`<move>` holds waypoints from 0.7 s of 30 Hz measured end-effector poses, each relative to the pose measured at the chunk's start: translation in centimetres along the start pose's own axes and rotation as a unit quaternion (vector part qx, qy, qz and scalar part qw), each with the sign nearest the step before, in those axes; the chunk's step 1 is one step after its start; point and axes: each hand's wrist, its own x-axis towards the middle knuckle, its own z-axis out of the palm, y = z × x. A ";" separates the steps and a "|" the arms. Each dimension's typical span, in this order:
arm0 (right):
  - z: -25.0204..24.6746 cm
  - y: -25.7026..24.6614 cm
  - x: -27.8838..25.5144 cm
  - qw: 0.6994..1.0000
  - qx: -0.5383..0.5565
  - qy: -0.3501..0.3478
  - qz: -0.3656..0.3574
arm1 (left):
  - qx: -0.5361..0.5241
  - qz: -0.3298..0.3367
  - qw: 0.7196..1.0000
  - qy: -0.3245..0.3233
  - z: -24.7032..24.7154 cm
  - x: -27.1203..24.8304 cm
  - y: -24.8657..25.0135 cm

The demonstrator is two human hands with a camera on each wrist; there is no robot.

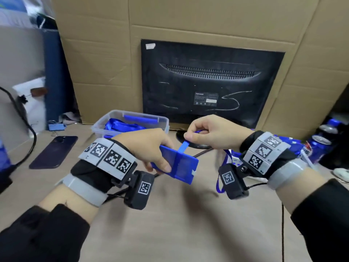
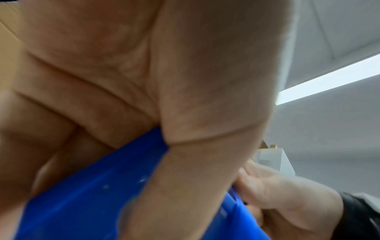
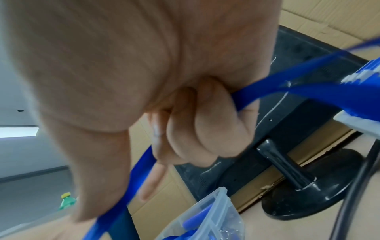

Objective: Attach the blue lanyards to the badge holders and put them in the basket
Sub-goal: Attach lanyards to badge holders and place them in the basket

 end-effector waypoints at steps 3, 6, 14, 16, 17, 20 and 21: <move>0.9 0.2 0.1 1.000 -0.014 0.013 0.023 | -0.053 0.035 0.998 -0.002 -0.2 -0.8 0.4; 1.9 0.7 -0.3 0.997 0.044 -0.015 0.064 | -0.167 0.074 0.982 0.042 -0.1 -0.9 0.6; 3.3 -0.2 -1.4 0.981 0.037 -0.143 0.122 | -0.254 0.064 0.932 0.252 -1.0 -0.4 0.9; 3.1 -0.8 -1.6 0.978 0.072 -0.157 0.116 | -0.206 0.023 0.932 0.298 -0.9 0.0 0.7; 2.9 -1.1 -1.6 0.975 0.098 -0.165 0.111 | -0.188 0.009 0.933 0.308 -0.9 0.2 0.5; 2.3 -1.8 -1.6 0.966 0.155 -0.190 0.080 | -0.142 -0.014 0.941 0.306 -0.7 0.5 0.1; 2.2 -1.9 -1.7 0.964 0.169 -0.190 0.069 | -0.128 -0.017 0.943 0.306 -0.7 0.6 0.0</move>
